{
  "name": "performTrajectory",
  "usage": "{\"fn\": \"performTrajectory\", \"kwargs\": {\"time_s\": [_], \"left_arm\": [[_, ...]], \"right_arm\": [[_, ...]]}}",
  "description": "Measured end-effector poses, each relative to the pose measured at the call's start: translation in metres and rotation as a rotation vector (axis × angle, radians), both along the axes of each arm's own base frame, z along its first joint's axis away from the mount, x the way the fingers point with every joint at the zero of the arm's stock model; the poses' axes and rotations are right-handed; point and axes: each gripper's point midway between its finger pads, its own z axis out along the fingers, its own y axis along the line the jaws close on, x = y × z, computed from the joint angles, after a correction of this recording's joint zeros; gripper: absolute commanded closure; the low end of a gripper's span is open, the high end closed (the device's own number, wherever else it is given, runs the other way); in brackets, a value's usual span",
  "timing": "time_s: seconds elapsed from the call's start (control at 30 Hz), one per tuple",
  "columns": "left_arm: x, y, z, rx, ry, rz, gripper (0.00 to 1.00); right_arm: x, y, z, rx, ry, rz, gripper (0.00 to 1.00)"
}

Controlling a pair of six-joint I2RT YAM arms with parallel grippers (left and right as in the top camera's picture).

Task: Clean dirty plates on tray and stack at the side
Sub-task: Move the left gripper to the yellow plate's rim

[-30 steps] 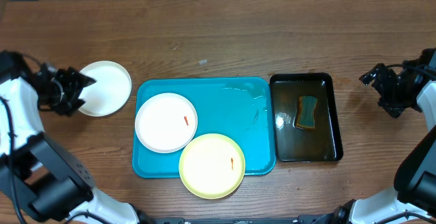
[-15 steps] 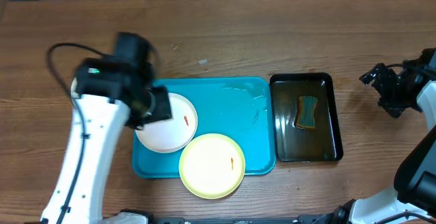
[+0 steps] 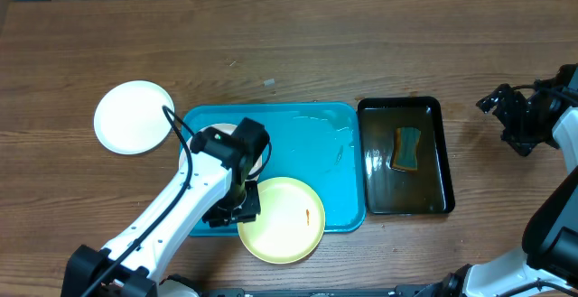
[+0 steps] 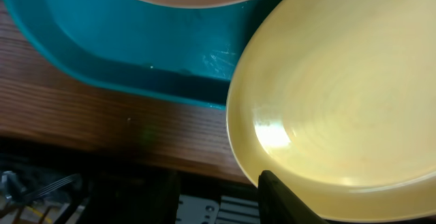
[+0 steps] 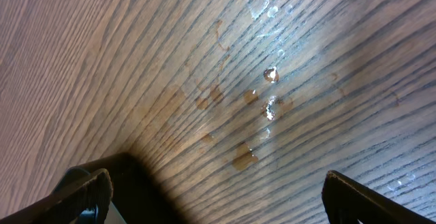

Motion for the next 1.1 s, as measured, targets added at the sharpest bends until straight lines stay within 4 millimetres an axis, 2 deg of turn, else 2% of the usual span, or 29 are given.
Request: {"fn": "performTrajectory", "kwargs": {"time_s": [0.2,0.47,0.57,0.7,0.97,1.1], "left_arm": [[-0.014,-0.006,-0.036,-0.060,0.024,0.025,0.63],[-0.024,-0.006,-0.054,-0.081,0.038,0.037,0.70],[-0.028,-0.005,-0.060,-0.078,0.043,0.048,0.79],[-0.028,-0.006,-0.062,-0.086,0.041,0.053,0.96],[-0.033,-0.023,-0.058,-0.187,0.079,0.034,0.96],[-0.016,-0.037,-0.045,-0.249,0.040,0.011,0.96]], "right_arm": [[0.000,0.000,0.000,0.001,0.001,0.000,0.00],[0.000,0.000,0.000,0.000,0.000,0.000,0.00],[0.000,0.000,0.000,0.000,0.000,0.000,0.00],[0.000,0.000,0.000,0.000,0.000,0.000,0.00],[0.000,0.000,0.000,0.000,0.000,0.000,0.00],[0.000,0.000,0.000,0.000,0.000,0.000,0.00]]}}
